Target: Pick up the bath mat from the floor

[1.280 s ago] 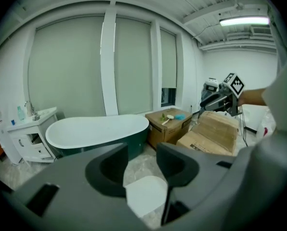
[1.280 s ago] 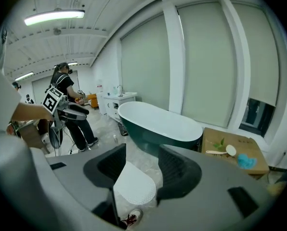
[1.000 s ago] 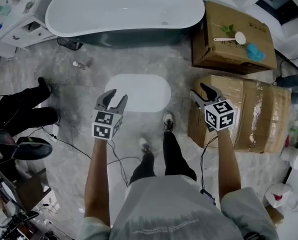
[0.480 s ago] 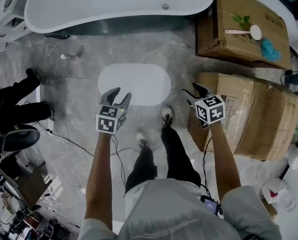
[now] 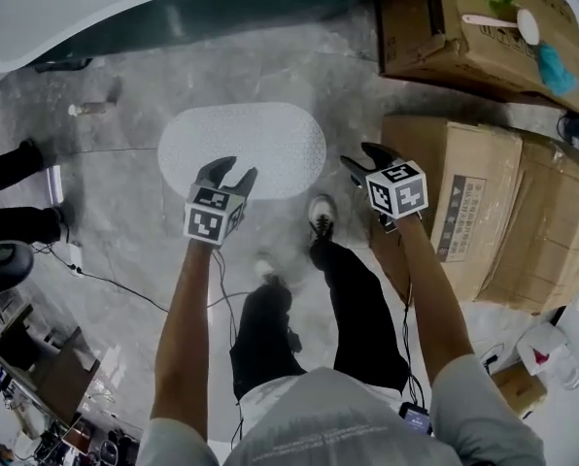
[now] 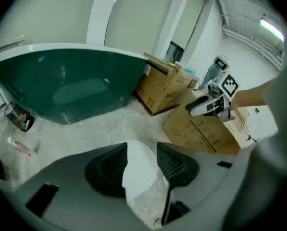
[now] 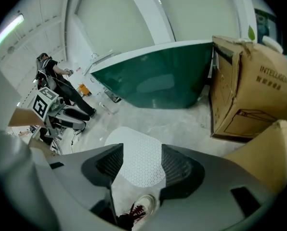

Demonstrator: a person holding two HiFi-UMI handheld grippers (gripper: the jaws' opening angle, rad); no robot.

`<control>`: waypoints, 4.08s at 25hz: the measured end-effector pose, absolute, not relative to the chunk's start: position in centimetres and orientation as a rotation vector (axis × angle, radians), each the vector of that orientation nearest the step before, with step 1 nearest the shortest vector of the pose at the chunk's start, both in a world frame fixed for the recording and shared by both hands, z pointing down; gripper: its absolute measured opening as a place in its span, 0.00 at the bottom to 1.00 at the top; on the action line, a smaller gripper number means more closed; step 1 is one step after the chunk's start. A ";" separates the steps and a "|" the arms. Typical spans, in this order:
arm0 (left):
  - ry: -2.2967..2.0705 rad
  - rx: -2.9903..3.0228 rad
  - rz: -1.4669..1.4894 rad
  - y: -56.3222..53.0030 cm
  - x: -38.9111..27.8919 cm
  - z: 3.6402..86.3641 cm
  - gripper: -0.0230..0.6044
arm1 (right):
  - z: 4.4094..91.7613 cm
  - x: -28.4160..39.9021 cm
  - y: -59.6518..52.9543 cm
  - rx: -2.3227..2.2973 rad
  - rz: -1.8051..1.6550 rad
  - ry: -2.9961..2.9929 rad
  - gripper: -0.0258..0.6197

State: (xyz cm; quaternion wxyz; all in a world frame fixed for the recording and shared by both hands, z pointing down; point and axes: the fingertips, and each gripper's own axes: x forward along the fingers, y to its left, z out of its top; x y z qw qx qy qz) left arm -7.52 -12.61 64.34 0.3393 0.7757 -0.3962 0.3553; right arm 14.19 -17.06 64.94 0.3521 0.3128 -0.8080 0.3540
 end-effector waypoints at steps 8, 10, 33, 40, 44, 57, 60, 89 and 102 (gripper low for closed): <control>-0.957 2.023 0.988 -12.5 -8.0 78.7 0.35 | 79.5 15.0 -15.3 0.778 0.942 -2.044 0.43; -0.930 2.026 1.010 -12.8 -8.1 82.4 0.35 | 82.8 15.0 -15.7 0.813 0.989 -2.044 0.44; -0.799 2.210 1.180 -13.2 -6.5 107.4 0.40 | 107.8 13.5 -14.9 0.908 0.910 -2.101 0.49; -0.834 2.247 1.187 -12.4 -6.8 109.0 0.39 | 107.7 12.2 -14.7 0.933 0.908 -2.135 0.50; -0.843 2.241 1.154 -12.6 -6.8 108.8 0.38 | 107.7 10.1 -13.9 0.851 0.909 -2.146 0.55; -0.874 2.189 1.088 -12.4 -6.4 109.0 0.38 | 107.6 4.5 -13.3 0.835 1.044 -2.131 0.55; -0.895 2.181 1.075 -12.6 -6.5 108.8 0.38 | 107.6 4.5 -13.6 0.901 1.031 -2.123 0.35; -1.114 1.920 0.791 -4.9 -10.1 79.3 0.27 | 75.9 2.9 -9.5 0.684 1.073 -2.220 0.09; -1.260 1.892 0.729 -2.1 -13.7 54.0 0.08 | 49.1 2.9 -7.2 0.668 0.936 -2.360 0.09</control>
